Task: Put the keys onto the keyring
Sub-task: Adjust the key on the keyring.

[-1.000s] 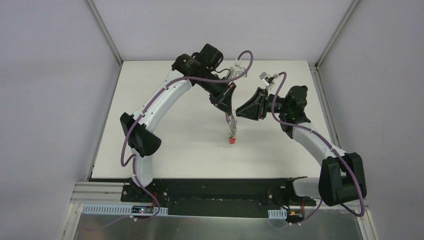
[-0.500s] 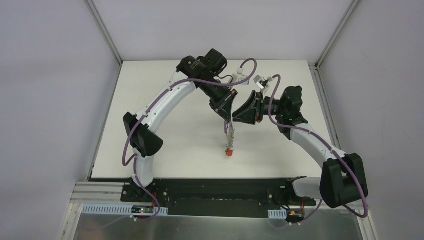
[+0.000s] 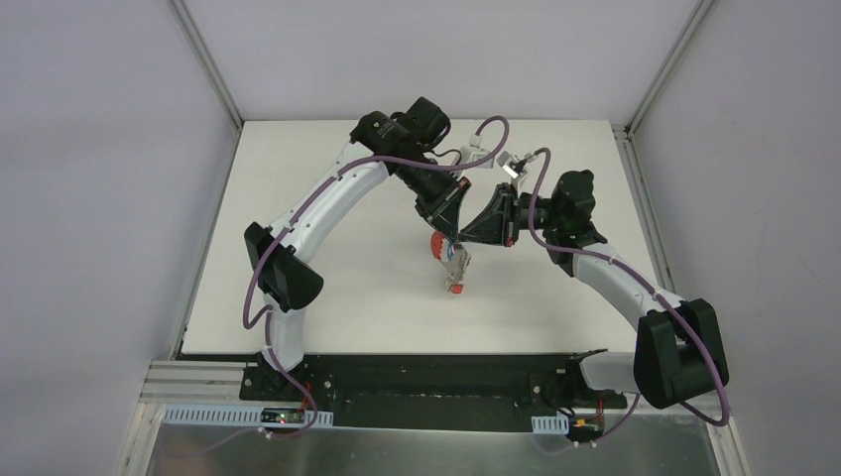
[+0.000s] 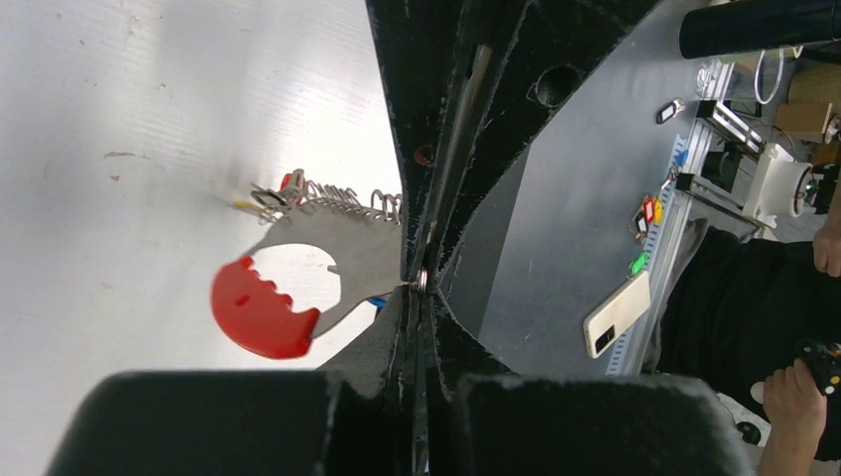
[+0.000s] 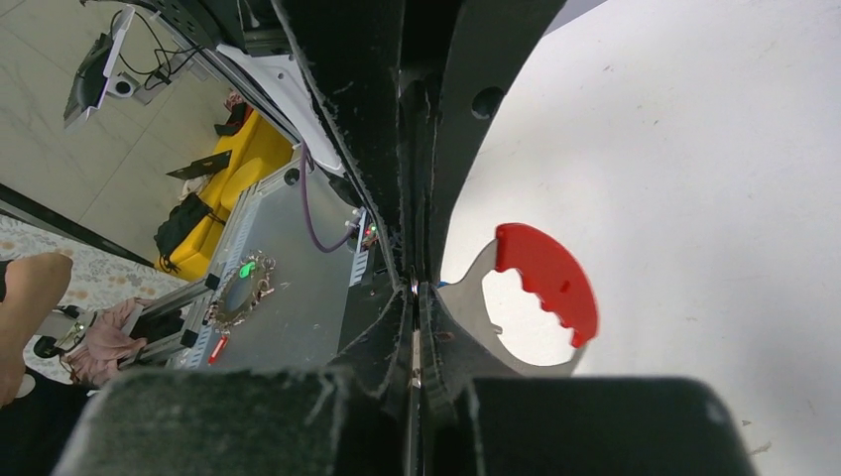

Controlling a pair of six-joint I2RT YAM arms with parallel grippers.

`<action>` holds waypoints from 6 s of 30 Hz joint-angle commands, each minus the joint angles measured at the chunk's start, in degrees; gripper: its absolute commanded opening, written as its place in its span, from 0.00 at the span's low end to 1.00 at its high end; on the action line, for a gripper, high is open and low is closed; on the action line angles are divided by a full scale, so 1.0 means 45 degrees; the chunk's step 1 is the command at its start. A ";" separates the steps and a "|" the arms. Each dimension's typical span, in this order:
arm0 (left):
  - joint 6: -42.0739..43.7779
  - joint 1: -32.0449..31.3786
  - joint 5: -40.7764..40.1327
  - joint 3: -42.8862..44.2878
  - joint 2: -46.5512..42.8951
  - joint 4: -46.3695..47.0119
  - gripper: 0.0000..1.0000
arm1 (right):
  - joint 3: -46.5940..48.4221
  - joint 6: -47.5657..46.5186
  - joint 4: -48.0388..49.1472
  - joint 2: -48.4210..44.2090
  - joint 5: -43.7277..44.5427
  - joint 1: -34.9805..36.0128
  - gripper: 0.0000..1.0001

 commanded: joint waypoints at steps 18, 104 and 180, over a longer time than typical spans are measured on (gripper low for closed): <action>0.1591 0.0435 0.0218 -0.4207 -0.3206 0.4841 0.36 | 0.0528 0.1404 0.1588 0.0036 0.0627 -0.0280 0.00; 0.2936 0.0012 -0.0796 -0.4956 -0.3310 0.5087 0.26 | 0.0343 0.1707 0.1744 0.0157 0.0584 -0.0987 0.00; 0.2899 0.0596 0.1433 -0.5049 -0.1701 0.4633 0.00 | 0.0544 0.1574 0.1459 0.0946 0.0218 -0.1003 0.00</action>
